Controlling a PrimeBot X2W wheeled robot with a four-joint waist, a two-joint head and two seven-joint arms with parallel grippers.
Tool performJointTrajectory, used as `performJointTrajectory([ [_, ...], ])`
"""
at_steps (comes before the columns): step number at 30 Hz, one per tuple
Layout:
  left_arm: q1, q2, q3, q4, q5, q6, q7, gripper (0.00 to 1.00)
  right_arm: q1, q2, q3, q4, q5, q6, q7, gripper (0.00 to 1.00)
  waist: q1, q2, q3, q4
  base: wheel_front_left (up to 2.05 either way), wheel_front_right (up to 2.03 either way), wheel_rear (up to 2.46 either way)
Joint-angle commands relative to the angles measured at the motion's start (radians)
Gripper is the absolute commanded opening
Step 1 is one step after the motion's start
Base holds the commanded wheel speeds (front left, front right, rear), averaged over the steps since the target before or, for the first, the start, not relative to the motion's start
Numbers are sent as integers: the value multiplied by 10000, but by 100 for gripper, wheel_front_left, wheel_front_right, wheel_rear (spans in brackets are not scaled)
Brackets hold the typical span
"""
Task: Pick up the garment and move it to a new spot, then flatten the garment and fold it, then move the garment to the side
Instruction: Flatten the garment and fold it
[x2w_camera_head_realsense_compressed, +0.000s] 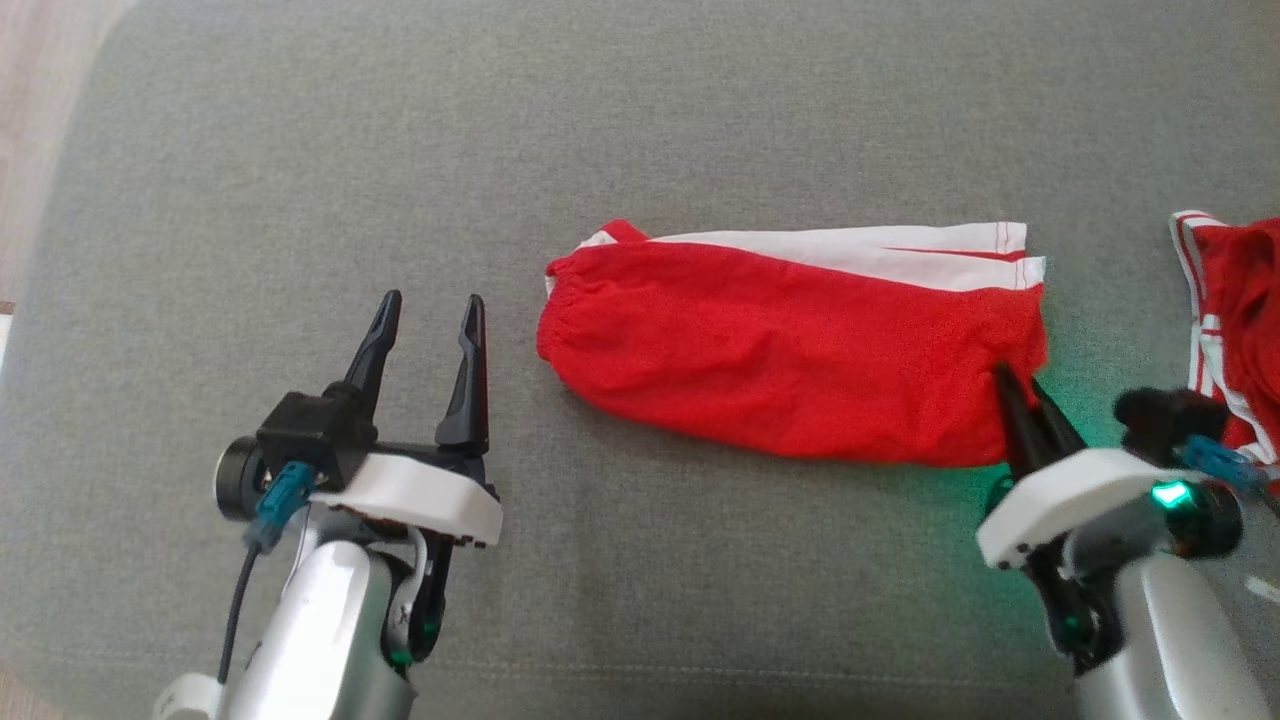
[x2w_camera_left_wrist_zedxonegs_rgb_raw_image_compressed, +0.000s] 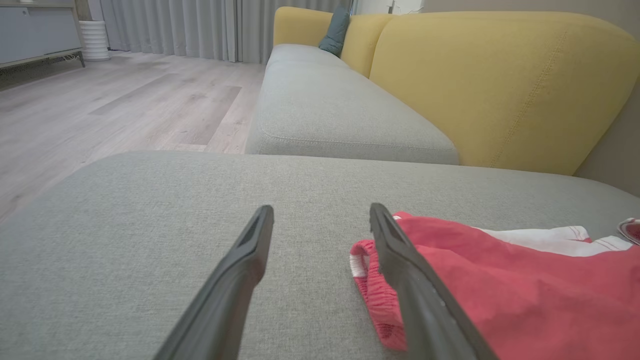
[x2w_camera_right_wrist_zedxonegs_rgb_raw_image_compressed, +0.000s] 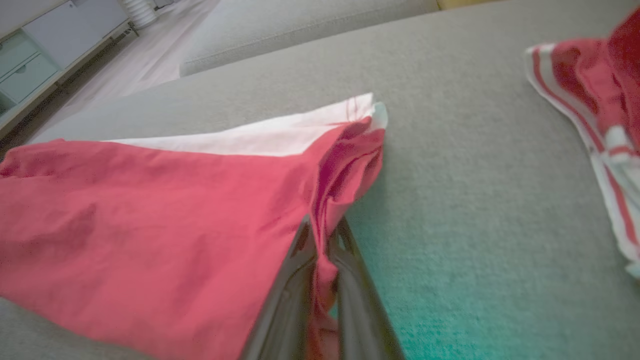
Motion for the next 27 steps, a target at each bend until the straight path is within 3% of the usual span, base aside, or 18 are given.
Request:
performJointTrajectory([
  [1, -55, 87, 314, -298, 42, -57, -120, 100, -292, 6, 442, -524, -109, -9, 55, 0, 0, 0, -57, 60, 0, 0, 0],
  [7, -27, 80, 275, -274, 5, -33, -120, 100, -1337, 11, 2110, -1098, -218, -9, 477, 0, 0, 0, -186, 261, 0, 0, 0],
  [11, -49, 72, 217, -273, -39, -10, -120, 100, -2236, 13, 3575, -960, 403, -9, 504, 0, 0, 0, -196, 493, 0, 0, 0],
  [18, -177, 57, 52, -233, -125, 0, -120, 100, -3148, 15, 5647, 227, 1905, -9, 150, 0, 0, 0, -58, 1003, 0, 0, 0],
  [25, -227, 48, -13, -210, -201, 65, -120, 100, -3435, 15, 6760, 1333, 2908, -9, -467, 0, 0, 0, 91, 1149, 0, 0, 0],
  [26, -229, 47, -22, -207, -208, 74, -120, 100, -3496, 15, 6859, 1444, 2962, -9, -573, 25, 0, 0, 102, 1142, 0, 0, 0],
  [27, -231, 46, -26, -200, -214, 82, -120, 100, -3559, 15, 6974, 1522, 2994, -9, -694, 60, 0, 0, 97, 1132, 0, 0, 0],
])
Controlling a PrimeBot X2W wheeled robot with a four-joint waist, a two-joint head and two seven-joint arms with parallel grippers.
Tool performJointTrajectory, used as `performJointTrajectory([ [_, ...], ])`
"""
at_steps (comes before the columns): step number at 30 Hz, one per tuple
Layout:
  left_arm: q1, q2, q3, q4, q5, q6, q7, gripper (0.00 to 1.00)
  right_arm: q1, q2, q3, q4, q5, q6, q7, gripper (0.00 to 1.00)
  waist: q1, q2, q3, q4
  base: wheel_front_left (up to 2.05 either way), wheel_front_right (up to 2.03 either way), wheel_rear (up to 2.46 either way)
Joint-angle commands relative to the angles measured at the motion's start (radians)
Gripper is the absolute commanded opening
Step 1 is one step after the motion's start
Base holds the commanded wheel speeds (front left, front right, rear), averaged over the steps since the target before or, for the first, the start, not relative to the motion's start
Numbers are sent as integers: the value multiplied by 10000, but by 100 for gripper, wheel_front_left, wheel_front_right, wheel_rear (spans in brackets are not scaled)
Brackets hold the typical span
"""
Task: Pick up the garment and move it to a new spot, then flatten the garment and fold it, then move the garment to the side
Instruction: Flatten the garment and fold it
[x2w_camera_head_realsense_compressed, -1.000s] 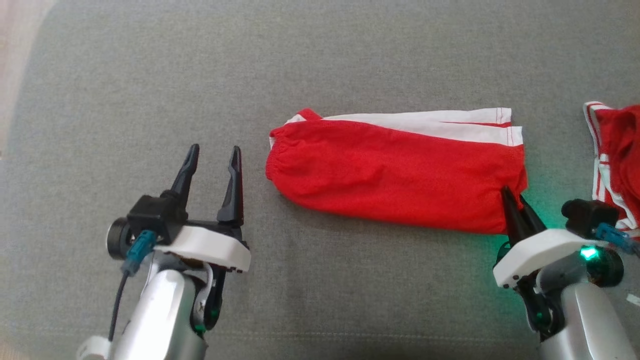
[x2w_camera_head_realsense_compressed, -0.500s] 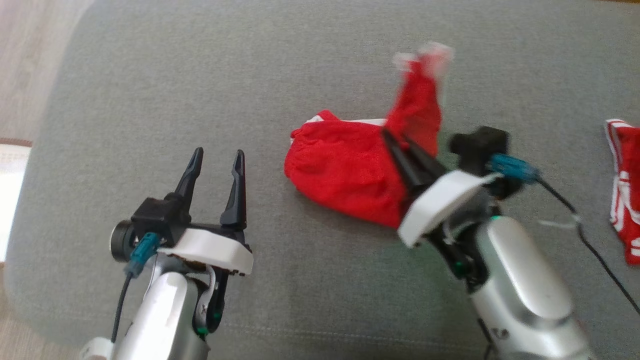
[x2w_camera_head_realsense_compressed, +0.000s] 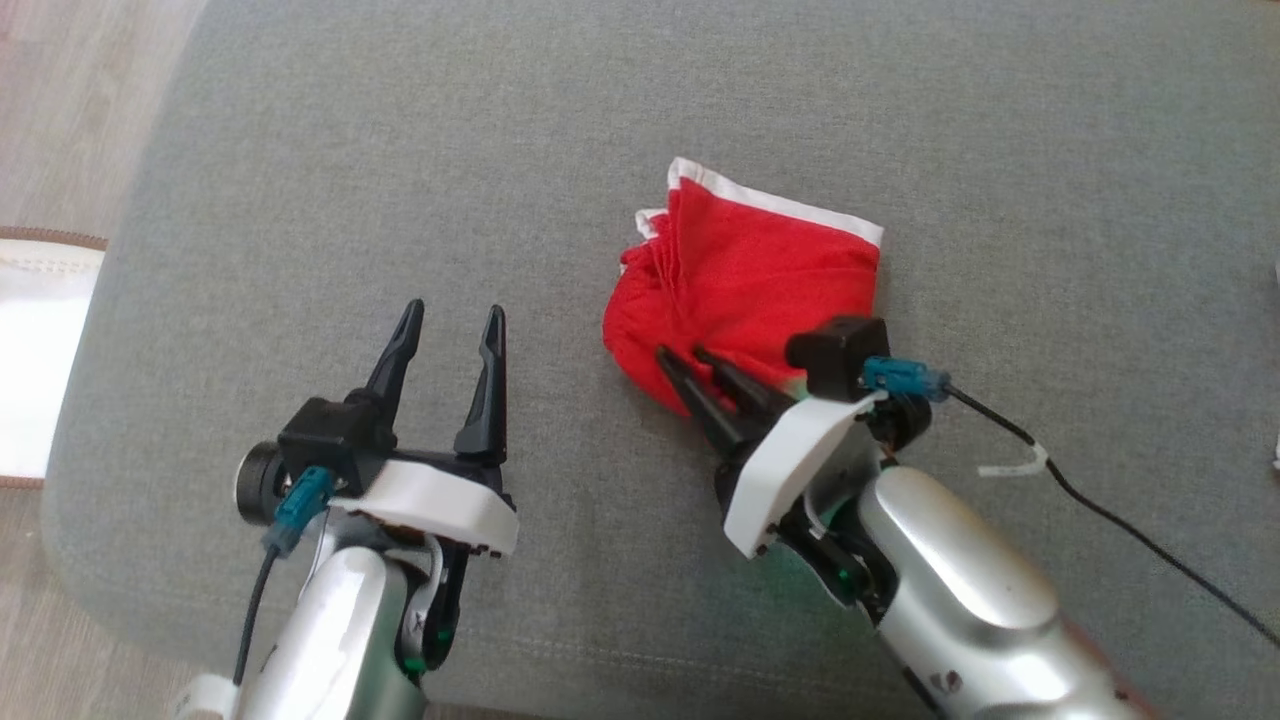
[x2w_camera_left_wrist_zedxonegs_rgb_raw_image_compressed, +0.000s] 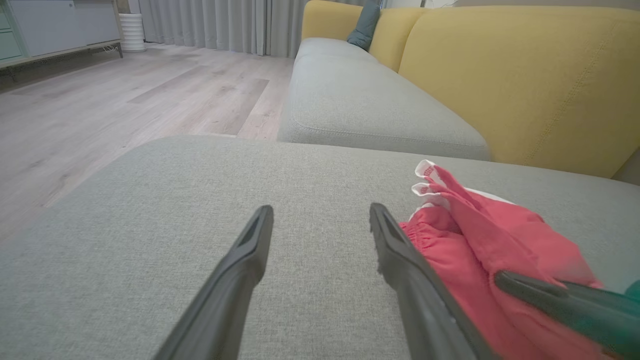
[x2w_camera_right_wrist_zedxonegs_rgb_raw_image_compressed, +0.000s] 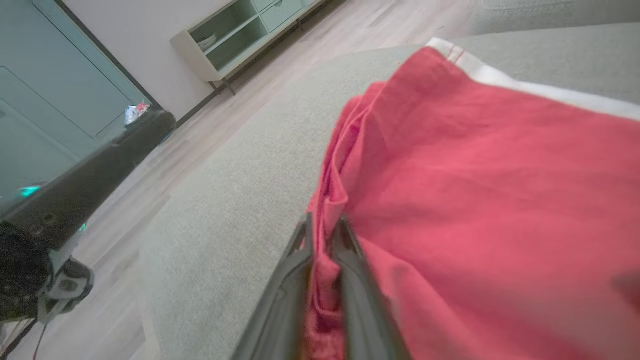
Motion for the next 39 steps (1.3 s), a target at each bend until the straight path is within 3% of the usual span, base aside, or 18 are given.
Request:
performJointTrajectory([
  [1, -263, 53, 316, -268, -71, 73, -120, 100, -446, 167, 296, -284, 63, -9, -259, 100, 0, 0, -12, -44, 0, 0, 0],
  [8, -280, 51, 379, -248, -16, 80, -120, 100, -769, 167, 595, -635, -322, -9, -1500, 100, 0, 0, -94, -331, 0, 0, 0],
  [16, -177, 70, 508, -283, 97, 101, -120, 100, -532, 149, -1208, -1139, -1522, -9, -2334, 100, 0, 0, -274, -718, 0, 0, 0],
  [20, -104, 141, 610, -343, 168, 120, -120, 100, 352, -271, -3129, -1872, -2488, -9, -2241, 100, 0, 0, -383, -976, 0, 0, 0],
  [22, -88, 163, 637, -356, 177, 127, -120, 100, 593, -355, -3513, -2066, -2651, -9, -2170, 100, 0, 0, -402, -1035, 0, 0, 0],
  [23, -58, 219, 698, -380, 190, 145, -120, 100, 1121, -483, -4272, -2482, -2948, -9, -1992, 100, 0, 0, -459, -1155, 0, 0, 0],
  [28, 94, 413, 877, -430, 211, 217, -120, 100, 2455, -513, -5737, -3636, -3448, -9, -1566, 100, 0, 0, -704, -1460, 0, 0, 0],
  [39, 926, 764, 994, -617, 176, 375, -58, 100, 4255, -179, -6315, -5096, -3695, -9, -754, 100, 0, 0, -1693, -1871, 0, 0, 0],
])
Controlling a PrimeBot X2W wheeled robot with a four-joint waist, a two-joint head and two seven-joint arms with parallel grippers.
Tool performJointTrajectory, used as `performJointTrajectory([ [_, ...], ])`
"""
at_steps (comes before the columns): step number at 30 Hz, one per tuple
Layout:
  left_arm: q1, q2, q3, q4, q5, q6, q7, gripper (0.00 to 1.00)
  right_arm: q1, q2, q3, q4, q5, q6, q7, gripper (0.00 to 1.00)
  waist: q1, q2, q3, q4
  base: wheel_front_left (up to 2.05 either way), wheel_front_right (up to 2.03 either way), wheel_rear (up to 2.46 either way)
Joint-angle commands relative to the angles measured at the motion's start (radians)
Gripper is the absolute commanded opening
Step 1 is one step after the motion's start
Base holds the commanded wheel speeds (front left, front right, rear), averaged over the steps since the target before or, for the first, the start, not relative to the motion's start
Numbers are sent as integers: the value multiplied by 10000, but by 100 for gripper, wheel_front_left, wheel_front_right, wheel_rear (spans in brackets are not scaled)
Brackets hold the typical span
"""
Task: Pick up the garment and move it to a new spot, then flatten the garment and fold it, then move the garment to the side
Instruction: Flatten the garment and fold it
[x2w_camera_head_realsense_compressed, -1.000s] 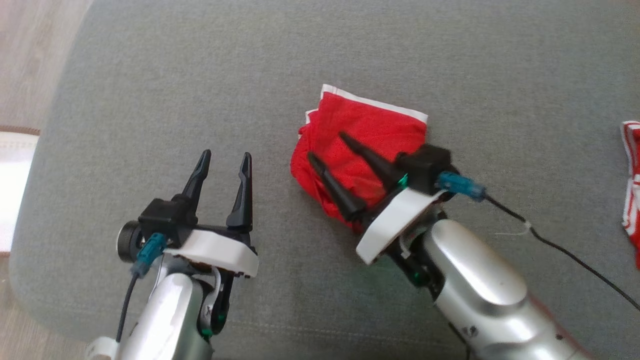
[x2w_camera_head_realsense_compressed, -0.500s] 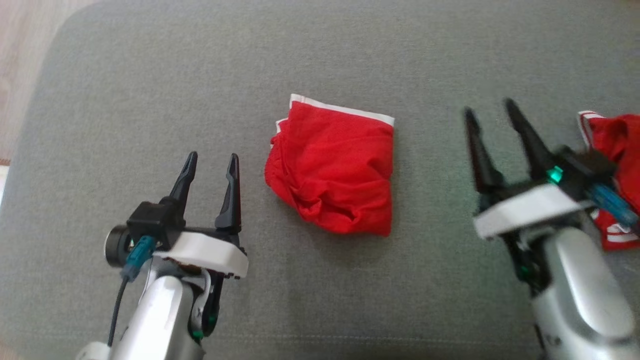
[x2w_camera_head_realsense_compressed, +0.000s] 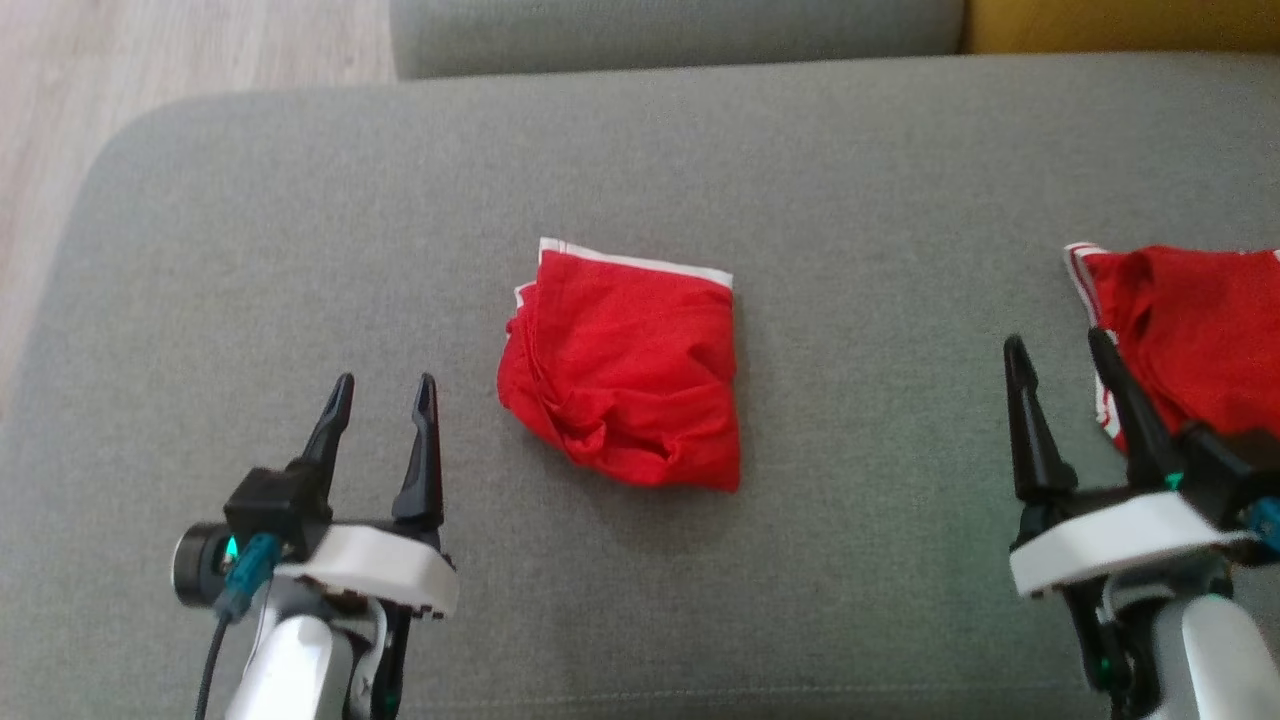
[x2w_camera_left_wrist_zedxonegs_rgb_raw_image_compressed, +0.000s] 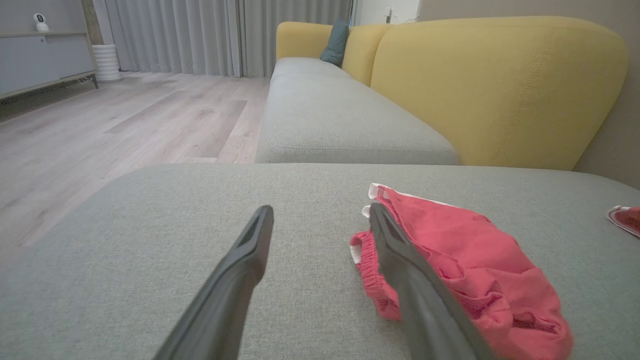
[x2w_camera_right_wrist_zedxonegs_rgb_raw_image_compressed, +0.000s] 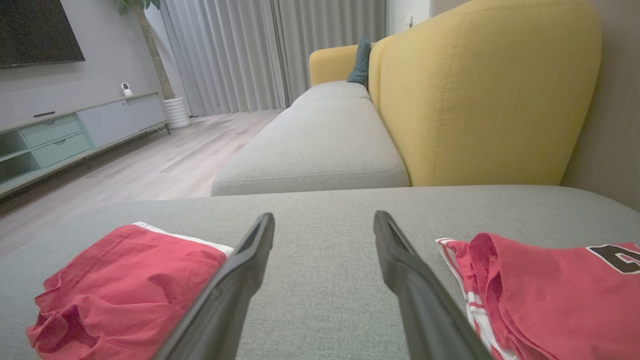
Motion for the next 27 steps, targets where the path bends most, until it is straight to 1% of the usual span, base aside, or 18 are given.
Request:
performJointTrajectory([
  [1, -163, 242, 362, -405, 36, 36, -40, 100, -14, -17, 175, -471, -63, -9, 91, 100, 0, 0, -278, -75, 0, 0, 0],
  [6, 207, 331, 338, -558, -2, 110, 96, 100, 498, 65, 80, -779, -87, -9, 333, 100, 0, 0, -629, -76, 0, 0, 0],
  [11, 412, 387, 340, -725, -58, 182, 197, 100, 731, 131, 35, -993, -87, -9, 485, 100, 0, 0, -726, -80, 0, 0, 0],
  [27, 370, 459, 300, -911, -113, 351, 210, 100, 699, 206, 33, -1097, -93, -9, 610, 100, 0, 0, -645, -19, 0, 0, 0],
])
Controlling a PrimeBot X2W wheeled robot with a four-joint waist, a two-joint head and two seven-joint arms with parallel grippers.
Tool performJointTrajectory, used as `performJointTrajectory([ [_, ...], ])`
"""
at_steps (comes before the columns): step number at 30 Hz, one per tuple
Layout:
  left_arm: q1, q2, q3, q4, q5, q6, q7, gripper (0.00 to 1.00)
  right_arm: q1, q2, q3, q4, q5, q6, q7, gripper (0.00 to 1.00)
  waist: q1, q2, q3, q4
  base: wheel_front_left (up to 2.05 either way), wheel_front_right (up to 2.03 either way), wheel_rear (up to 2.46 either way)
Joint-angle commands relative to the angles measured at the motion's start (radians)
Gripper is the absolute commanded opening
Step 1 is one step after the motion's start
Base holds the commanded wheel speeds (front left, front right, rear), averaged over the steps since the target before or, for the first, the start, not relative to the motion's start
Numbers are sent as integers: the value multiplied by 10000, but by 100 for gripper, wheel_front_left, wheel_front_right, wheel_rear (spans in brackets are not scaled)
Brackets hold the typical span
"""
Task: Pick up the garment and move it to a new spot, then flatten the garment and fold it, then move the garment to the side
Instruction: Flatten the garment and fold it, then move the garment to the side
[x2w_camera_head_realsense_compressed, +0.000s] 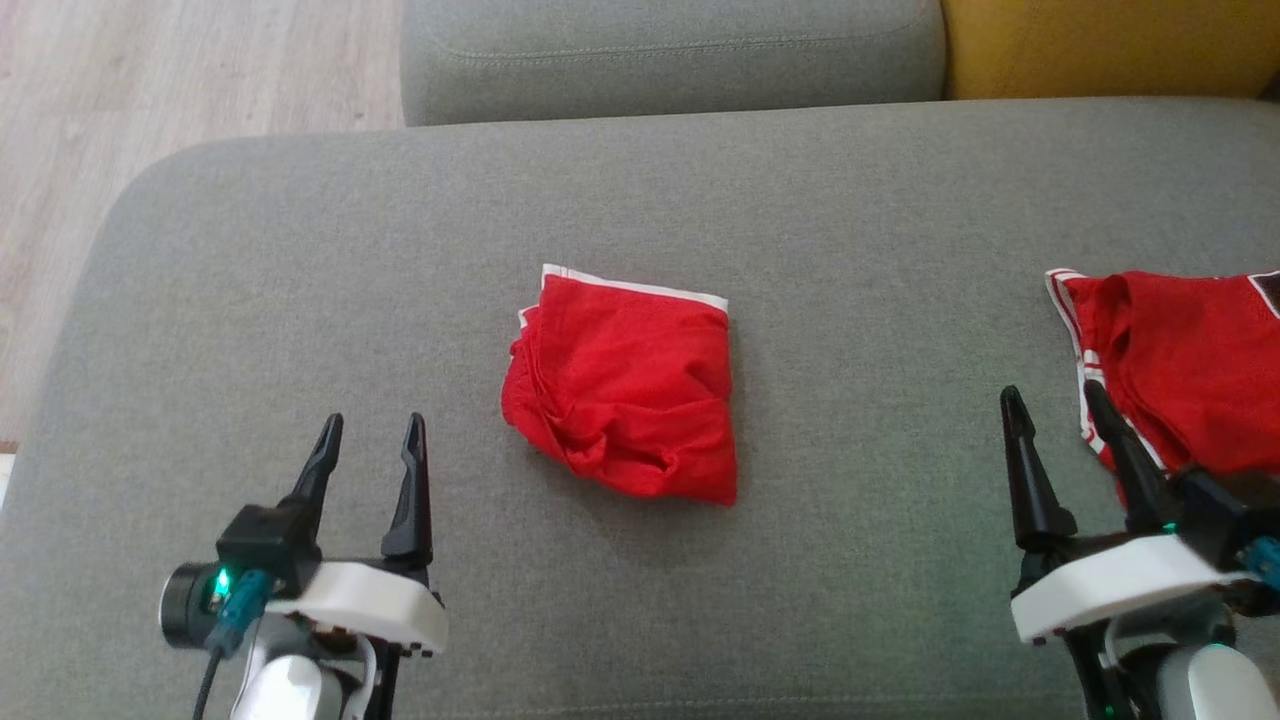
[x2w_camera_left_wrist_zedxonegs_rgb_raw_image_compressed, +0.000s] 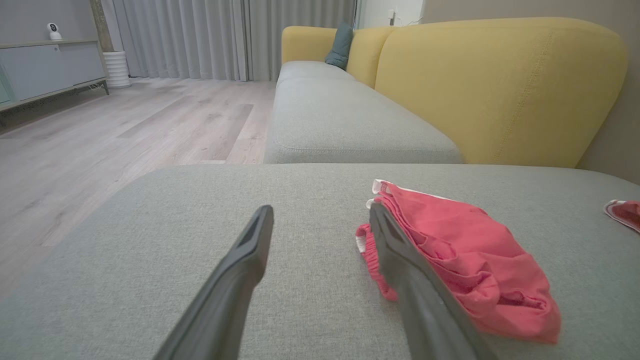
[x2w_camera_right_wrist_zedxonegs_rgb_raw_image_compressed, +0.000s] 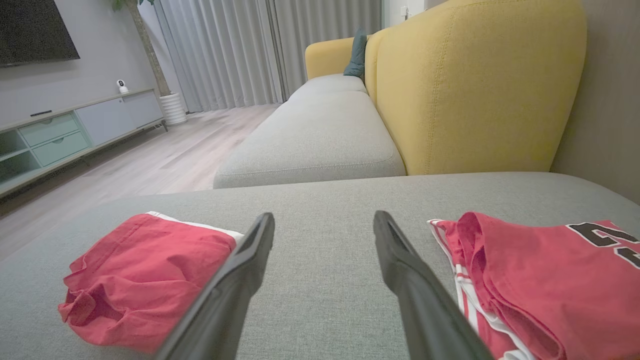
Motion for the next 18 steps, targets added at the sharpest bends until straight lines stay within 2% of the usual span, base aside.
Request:
performJointTrajectory([
  [1, -451, 191, 307, -390, -87, 75, -36, 100, -325, -52, 176, -415, -80, -9, 2, 100, 0, -1, 22, 9, 0, 0, 0],
  [10, -633, 248, 219, -404, -38, 118, -74, 100, -429, -38, 126, -359, -72, -9, 30, 100, 0, -1, 163, 118, 0, 0, 0],
  [18, -1343, 123, -4, -525, 7, 4, -142, 100, -1176, -290, 334, 162, 71, -9, 94, 100, 0, -1, 919, 836, 0, 0, 0],
])
